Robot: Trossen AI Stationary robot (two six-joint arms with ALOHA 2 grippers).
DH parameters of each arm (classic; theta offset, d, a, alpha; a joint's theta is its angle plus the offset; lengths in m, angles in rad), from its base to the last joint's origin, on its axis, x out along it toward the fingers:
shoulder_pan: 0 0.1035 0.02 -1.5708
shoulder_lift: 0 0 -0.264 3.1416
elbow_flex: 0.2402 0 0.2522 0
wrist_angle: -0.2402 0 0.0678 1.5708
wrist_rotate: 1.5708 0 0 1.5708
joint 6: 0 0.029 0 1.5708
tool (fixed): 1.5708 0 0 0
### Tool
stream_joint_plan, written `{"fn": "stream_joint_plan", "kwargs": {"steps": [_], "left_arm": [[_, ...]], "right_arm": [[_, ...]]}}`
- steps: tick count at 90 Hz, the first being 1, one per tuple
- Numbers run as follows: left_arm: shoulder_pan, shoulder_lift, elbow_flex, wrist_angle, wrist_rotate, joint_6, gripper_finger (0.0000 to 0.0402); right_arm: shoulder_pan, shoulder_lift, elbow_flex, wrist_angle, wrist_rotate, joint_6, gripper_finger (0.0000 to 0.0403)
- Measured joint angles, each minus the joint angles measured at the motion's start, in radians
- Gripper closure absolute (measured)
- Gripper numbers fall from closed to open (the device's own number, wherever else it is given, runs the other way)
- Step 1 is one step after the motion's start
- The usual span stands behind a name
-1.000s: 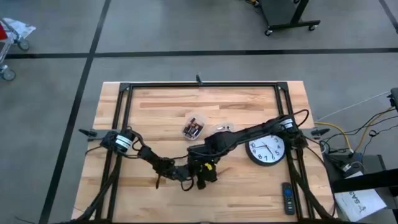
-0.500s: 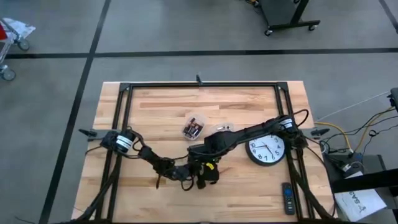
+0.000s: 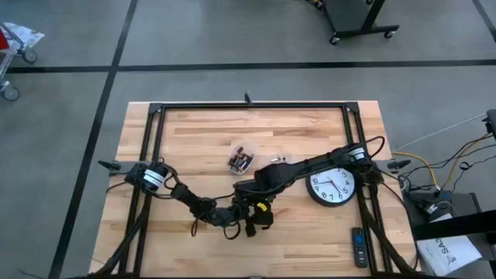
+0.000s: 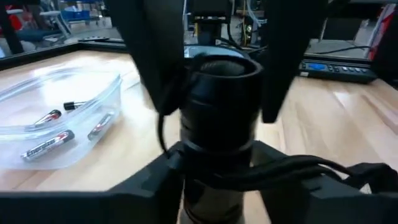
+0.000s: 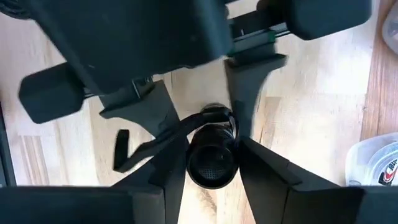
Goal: Insert battery
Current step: Close the black flashlight cover
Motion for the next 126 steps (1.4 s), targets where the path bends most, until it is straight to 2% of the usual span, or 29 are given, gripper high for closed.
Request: {"fn": "stream_joint_plan", "kwargs": {"steps": [8,28,49,56,84,92,103,108,115,126], "left_arm": [[0.0,0.0,0.0,0.0,0.001,-0.002,0.0313],[0.0,0.0,0.0,-0.002,0.002,-0.006,0.0311],[0.0,0.0,0.0,-0.009,0.002,-0.01,0.0311],[0.0,0.0,0.0,-0.009,0.002,-0.01,0.0311],[0.0,0.0,0.0,-0.012,0.001,-0.006,0.0311],[0.0,-0.001,0.0,-0.013,0.002,-0.006,0.0311],[0.0,-0.001,0.0,-0.011,0.002,-0.017,0.0311],[0.0,-0.001,0.0,-0.011,0.002,-0.017,0.0311],[0.0,-0.001,0.0,-0.012,0.002,-0.016,0.0311],[0.0,-0.001,0.0,-0.012,0.001,-0.016,0.0311]], "right_arm": [[0.001,-0.001,0.0,-0.001,0.001,-0.051,0.0267],[0.002,-0.002,0.0,-0.001,0.001,-0.224,0.0261],[0.005,-0.001,0.0,-0.027,0.001,-0.473,0.0277],[0.005,0.002,0.001,-0.025,0.001,-0.489,0.0285],[0.004,0.023,0.006,-0.021,0.001,-0.208,0.0318],[0.004,0.029,0.006,-0.019,0.002,-0.041,0.0319],[0.0,0.033,0.005,-0.023,0.005,0.338,0.032],[0.0,0.031,0.005,-0.022,0.0,0.442,0.0317],[0.0,0.024,0.01,-0.024,-0.001,0.414,0.0306],[-0.003,0.034,0.062,-0.058,-0.002,0.159,0.0277]]}}
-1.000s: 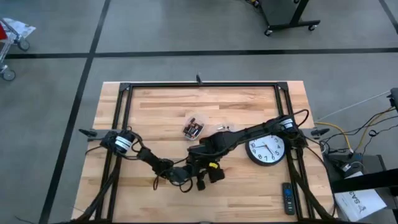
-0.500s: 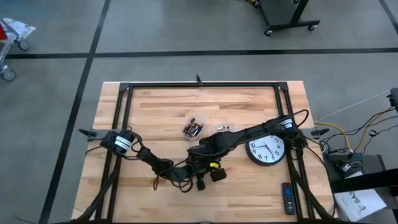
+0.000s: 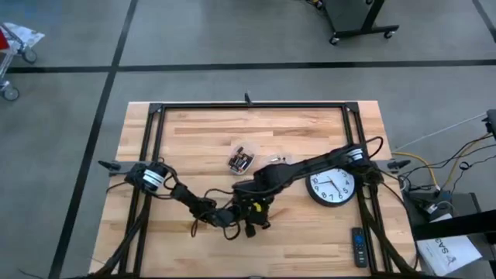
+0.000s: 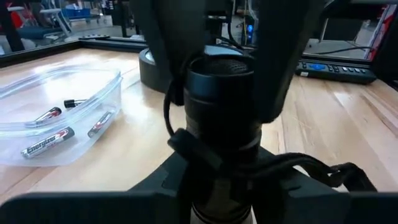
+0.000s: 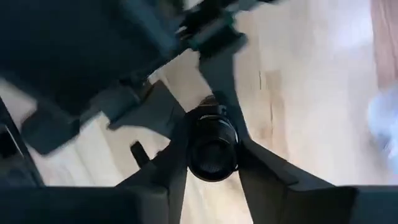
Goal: Insert battery
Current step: Close the black flashlight cover
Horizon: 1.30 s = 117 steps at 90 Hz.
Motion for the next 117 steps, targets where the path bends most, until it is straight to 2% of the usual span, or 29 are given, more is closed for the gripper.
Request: {"fn": "stream_joint_plan", "kwargs": {"steps": [16,34,45,58,65,81,94,108,117], "left_arm": [[0.0,0.0,0.0,-0.001,0.004,0.001,0.0311],[0.0,-0.001,0.001,-0.007,0.004,0.0,0.0311],[0.0,-0.001,0.001,-0.007,0.004,0.0,0.0311],[0.0,-0.001,0.001,-0.008,0.004,0.0,0.0311],[0.0,-0.001,0.001,-0.008,0.004,0.0,0.0311],[0.0,-0.001,0.001,-0.009,0.003,0.0,0.0311],[0.0,-0.001,0.001,-0.009,0.002,-0.002,0.0311],[0.0,-0.001,0.0,-0.009,-0.003,-0.011,0.0311],[-0.001,-0.001,0.0,-0.012,0.005,-0.013,0.0311]], "right_arm": [[0.006,-0.004,0.048,0.005,0.007,-0.412,0.0239],[0.017,-0.004,0.031,-0.006,0.003,-0.735,0.0226],[0.016,0.003,0.018,-0.022,0.005,-0.834,0.0231],[0.018,0.004,0.0,-0.022,0.006,-0.858,0.0247],[0.019,0.004,-0.008,-0.02,0.019,-0.809,0.0266],[0.018,-0.001,-0.031,-0.008,0.03,-0.564,0.032],[0.018,-0.002,-0.035,0.007,0.03,-0.308,0.032],[0.014,-0.002,-0.027,0.015,0.028,0.171,0.032],[0.016,-0.002,-0.007,-0.004,-0.02,0.183,0.0294]]}}
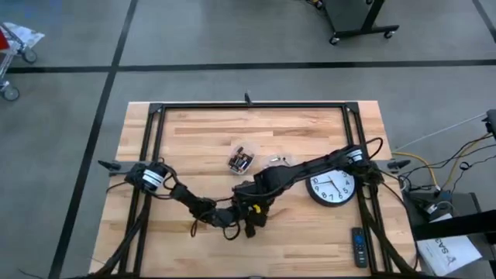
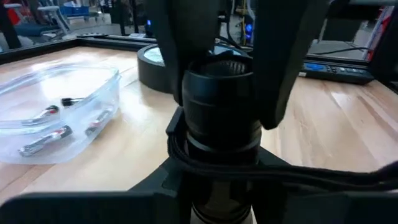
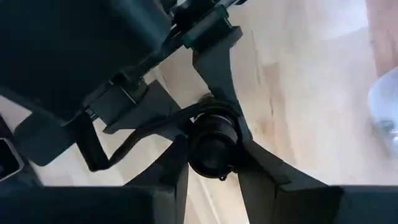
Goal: Insert battery
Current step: Close the black flashlight cover
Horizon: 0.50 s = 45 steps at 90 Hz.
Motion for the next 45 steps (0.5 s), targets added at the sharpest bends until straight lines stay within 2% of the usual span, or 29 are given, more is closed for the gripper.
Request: {"fn": "stream_joint_plan", "kwargs": {"steps": [4,9,14,21,26,30,45], "left_arm": [[-0.001,0.0,0.001,-0.003,0.002,0.004,0.0311],[-0.001,-0.001,0.002,-0.006,0.001,0.003,0.0311],[-0.003,-0.013,0.002,-0.032,0.001,0.0,0.0311],[-0.004,-0.046,0.001,-0.116,-0.001,-0.024,0.0311],[-0.004,-0.087,0.001,-0.218,-0.001,-0.053,0.0311],[0.0,-0.124,0.001,-0.313,-0.001,-0.086,0.0311],[0.048,-0.297,0.001,-0.758,0.073,-0.26,0.0311]], "right_arm": [[0.003,0.0,0.016,-0.022,-0.01,-0.025,0.027],[0.013,-0.024,0.026,-0.07,0.027,-0.043,0.024],[0.033,-0.061,0.026,-0.129,0.105,-0.054,0.0214],[0.073,-0.103,0.013,-0.152,0.272,-0.062,0.0188],[0.107,-0.13,-0.006,-0.151,0.387,-0.062,0.0174],[0.13,-0.147,-0.024,-0.138,0.438,-0.062,0.0167],[0.203,-0.19,-0.106,-0.039,0.462,-0.098,0.0155]]}}
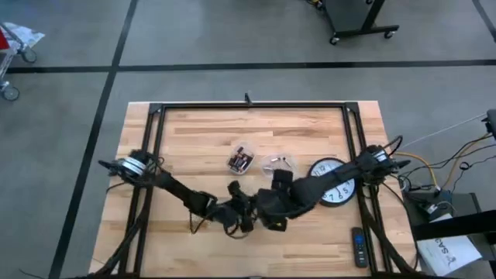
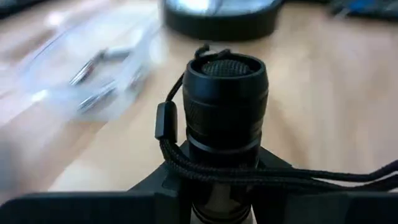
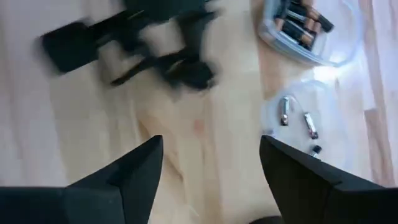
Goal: Insert battery
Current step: Close the black flashlight cover
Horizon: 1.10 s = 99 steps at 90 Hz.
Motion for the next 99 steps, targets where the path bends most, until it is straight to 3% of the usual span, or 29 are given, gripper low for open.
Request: {"fn": "stream_joint_plan", "kwargs": {"steps": [9,30,46,52,64,71,84,99], "left_arm": [[0.028,-0.099,-0.001,-0.267,0.039,-0.122,0.0311],[0.118,-0.274,-0.003,-0.895,0.197,-0.473,0.0311],[0.208,-0.365,-0.016,-1.25,0.384,-0.606,0.0311],[0.257,-0.391,-0.04,-1.302,0.465,-0.616,0.0311],[0.364,-0.444,-0.12,-1.288,0.578,-0.61,0.0311],[0.442,-0.463,-0.175,-1.29,0.627,-0.608,0.0311],[0.588,-0.492,-0.264,-1.296,0.659,-0.59,0.0311],[0.701,-0.505,-0.31,-1.317,0.686,-0.553,0.0296]], "right_arm": [[0.039,0.004,-0.077,0.12,0.005,-0.05,0.016],[0.092,0.003,-0.322,0.644,-0.004,-0.145,0.0195],[0.094,-0.021,-0.505,0.967,0.002,-0.153,0.0215],[0.098,-0.022,-0.591,1.159,0.005,-0.151,0.0222],[0.113,0.003,-0.773,1.722,-0.03,-0.141,0.0235],[0.118,0.033,-0.857,1.902,-0.034,-0.13,0.0244],[0.121,0.074,-0.92,1.965,-0.046,-0.11,0.026],[0.129,0.118,-0.934,1.953,-0.111,-0.208,0.0274]]}}
